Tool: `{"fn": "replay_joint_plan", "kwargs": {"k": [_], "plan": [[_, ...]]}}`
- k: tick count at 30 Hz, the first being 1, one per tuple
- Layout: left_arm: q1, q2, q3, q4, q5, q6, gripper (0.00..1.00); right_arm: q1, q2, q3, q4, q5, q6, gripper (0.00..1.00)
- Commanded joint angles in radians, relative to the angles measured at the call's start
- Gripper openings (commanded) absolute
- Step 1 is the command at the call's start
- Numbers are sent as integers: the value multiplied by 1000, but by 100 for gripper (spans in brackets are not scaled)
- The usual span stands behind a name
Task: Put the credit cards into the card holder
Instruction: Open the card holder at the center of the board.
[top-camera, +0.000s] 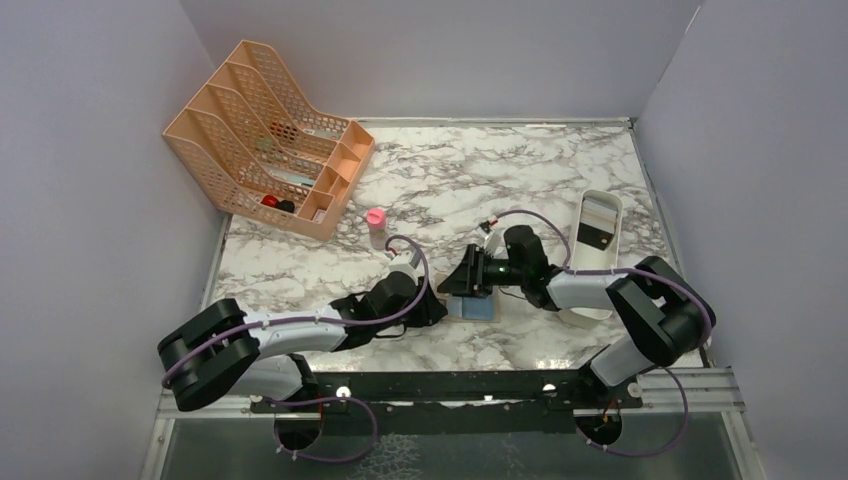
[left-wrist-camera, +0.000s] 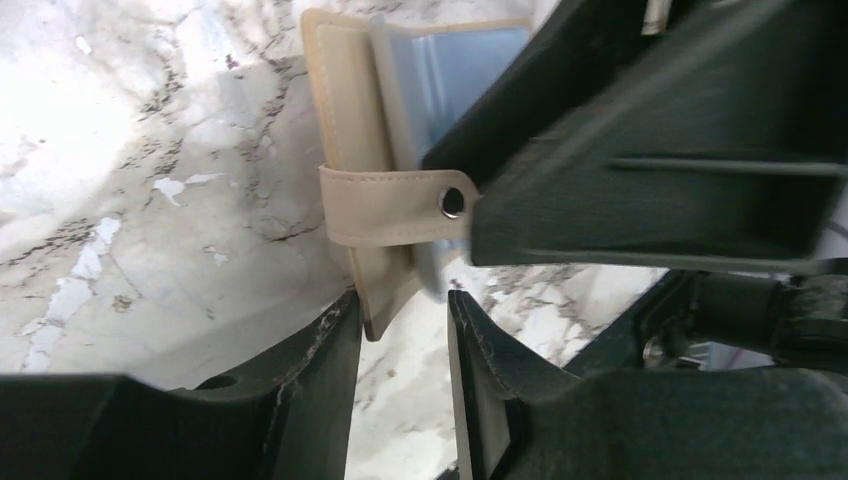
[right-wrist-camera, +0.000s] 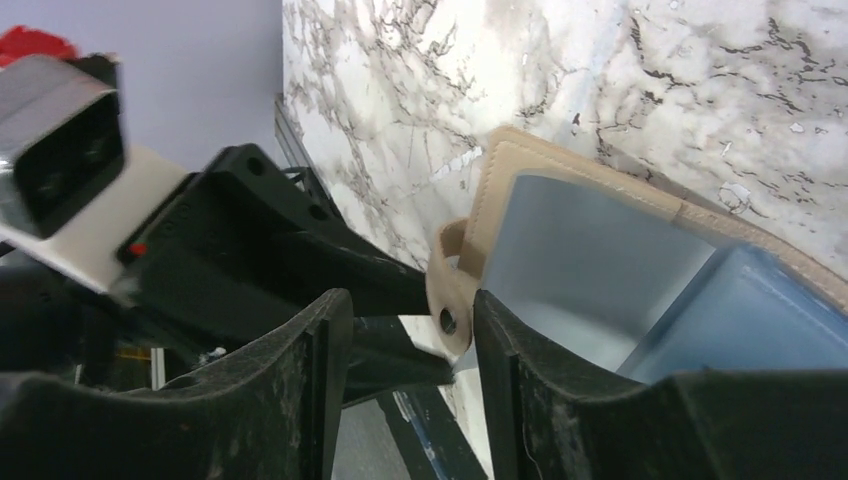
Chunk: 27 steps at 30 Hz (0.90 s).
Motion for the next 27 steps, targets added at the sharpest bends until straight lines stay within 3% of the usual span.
{"fn": "replay_joint_plan", "kwargs": {"k": [1,9,21,25,27], "plan": [[1,-78,-12,42,27,4,43,10,58,10,105,-35,35,50],[1,-62,-20,42,-2,45,50,15,139,9,220,-45,90,45],[1,51,28,34,-30,91,50,15,116,22,132,-4,42,45],[1,58,36,36,-44,100,47,15,118,16,126,0,35,45],[1,58,42,34,-47,105,41,15,108,18,100,5,18,46]]}}
